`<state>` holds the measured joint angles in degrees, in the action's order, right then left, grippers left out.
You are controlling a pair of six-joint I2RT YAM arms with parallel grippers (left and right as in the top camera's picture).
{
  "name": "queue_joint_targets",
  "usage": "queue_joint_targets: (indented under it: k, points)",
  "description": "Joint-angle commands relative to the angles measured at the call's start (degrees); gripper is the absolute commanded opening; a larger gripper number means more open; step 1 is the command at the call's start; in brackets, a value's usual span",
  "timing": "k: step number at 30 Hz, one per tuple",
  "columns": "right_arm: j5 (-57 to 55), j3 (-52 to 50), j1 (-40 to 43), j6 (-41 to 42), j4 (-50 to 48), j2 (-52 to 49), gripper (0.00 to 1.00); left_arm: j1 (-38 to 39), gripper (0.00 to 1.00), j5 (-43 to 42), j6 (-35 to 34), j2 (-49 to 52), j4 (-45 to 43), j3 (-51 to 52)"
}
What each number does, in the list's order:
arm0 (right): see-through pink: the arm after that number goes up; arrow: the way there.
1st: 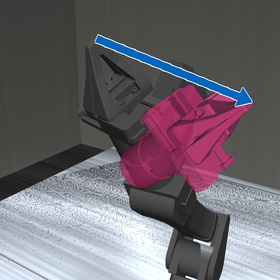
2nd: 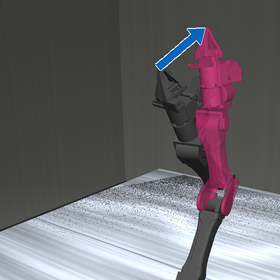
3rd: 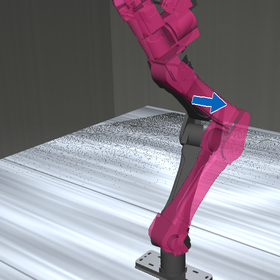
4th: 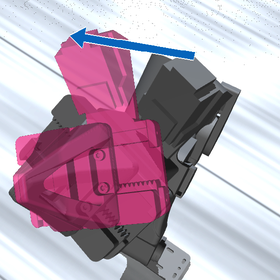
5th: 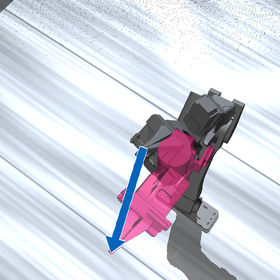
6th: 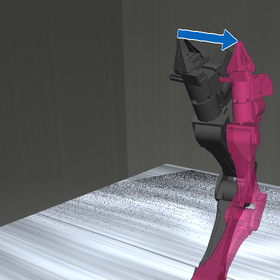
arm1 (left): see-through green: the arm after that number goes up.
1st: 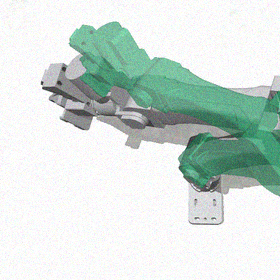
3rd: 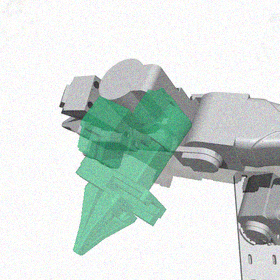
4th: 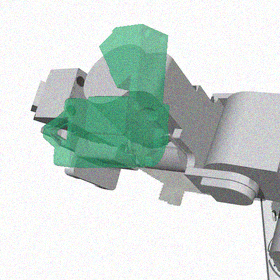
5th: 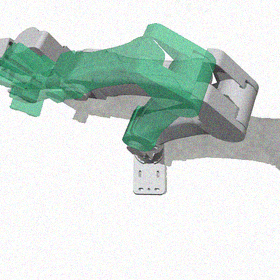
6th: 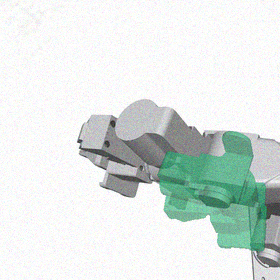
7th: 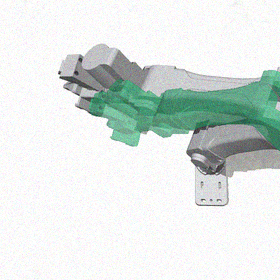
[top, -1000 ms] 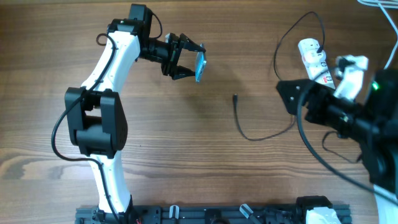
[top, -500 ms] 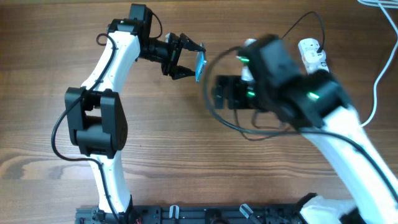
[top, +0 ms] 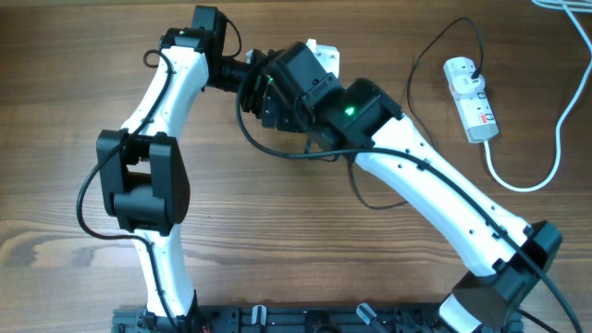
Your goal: Plug charger to phone and switch on socket
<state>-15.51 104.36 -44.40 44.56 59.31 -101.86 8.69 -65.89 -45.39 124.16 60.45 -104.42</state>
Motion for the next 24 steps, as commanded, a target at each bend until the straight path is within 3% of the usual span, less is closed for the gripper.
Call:
queue_joint_targets:
  k: [1,7,12,24]
  points:
    - [-9.7,1.2,-2.3,6.3,0.1,0.0,1.0,0.6,0.72,-1.6,-1.9,-2.3,0.0,0.0]
    - [-14.7,-1.5,-3.3,12.6,0.5,0.0,0.99,0.6,0.73,-1.6,-3.5,-2.3,0.0,0.0]
    - [-15.0,-2.7,-3.3,13.9,-0.6,0.0,0.8,0.8,0.73,-1.6,-3.5,-2.3,0.1,0.0]
    - [-15.8,-2.7,-3.2,10.9,-1.7,-3.0,0.8,1.3,0.73,-2.3,-3.5,-2.3,0.0,0.0]
